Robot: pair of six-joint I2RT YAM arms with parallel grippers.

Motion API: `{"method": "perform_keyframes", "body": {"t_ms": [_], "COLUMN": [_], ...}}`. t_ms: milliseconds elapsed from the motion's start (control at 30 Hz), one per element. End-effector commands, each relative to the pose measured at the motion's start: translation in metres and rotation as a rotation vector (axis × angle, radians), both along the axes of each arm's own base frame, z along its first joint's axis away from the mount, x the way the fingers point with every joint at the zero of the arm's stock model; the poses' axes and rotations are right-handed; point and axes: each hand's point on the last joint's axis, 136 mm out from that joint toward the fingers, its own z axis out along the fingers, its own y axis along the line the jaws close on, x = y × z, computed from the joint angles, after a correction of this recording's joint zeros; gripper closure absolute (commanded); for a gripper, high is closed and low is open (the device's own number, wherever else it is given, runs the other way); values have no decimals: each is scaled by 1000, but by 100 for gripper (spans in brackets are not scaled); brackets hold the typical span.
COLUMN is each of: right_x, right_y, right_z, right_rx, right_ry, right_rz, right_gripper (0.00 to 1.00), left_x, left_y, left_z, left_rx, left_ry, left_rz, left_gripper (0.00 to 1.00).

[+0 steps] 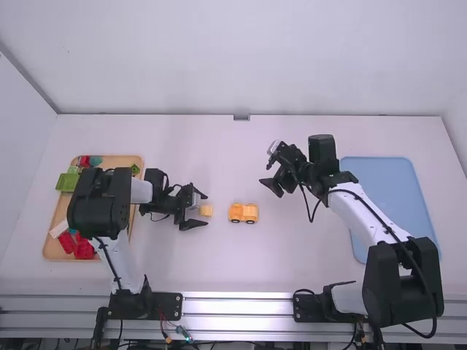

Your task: Assemble lego blocks to make yellow taxi

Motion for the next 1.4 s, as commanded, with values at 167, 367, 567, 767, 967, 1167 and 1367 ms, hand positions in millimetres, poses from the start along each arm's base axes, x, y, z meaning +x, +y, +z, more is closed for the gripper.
{"method": "perform_keyframes", "body": {"t_ms": [167, 367, 567, 767, 967, 1167, 1367], "right_x": [5, 5, 5, 6, 4, -34, -57], "right_y": [3, 3, 3, 2, 1, 16, 29], "right_z": [13, 13, 13, 14, 11, -6, -35], "right_rx": [17, 16, 16, 12, 7, 17, 133], "right_ry": [-25, -22, -23, -31, -16, -35, -54], "right_rz": [6, 6, 6, 1, -1, 246, 361], "right_gripper": [1, 1, 1, 1, 1, 1, 1], "left_x": [-3, -1, -3, -3, -2, 3, 9], "left_y": [-1, 0, 0, 0, 2, -3, -13], "left_z": [-10, -9, -9, -10, -12, 8, 31], "left_rx": [-12, -8, -10, -4, 11, -44, -32], "left_ry": [-6, 3, 8, 3, 3, -4, -31], "left_rz": [-6, -5, -5, -9, -6, -11, -48], "left_gripper": [15, 51, 60, 74, 73, 71, 76]}}
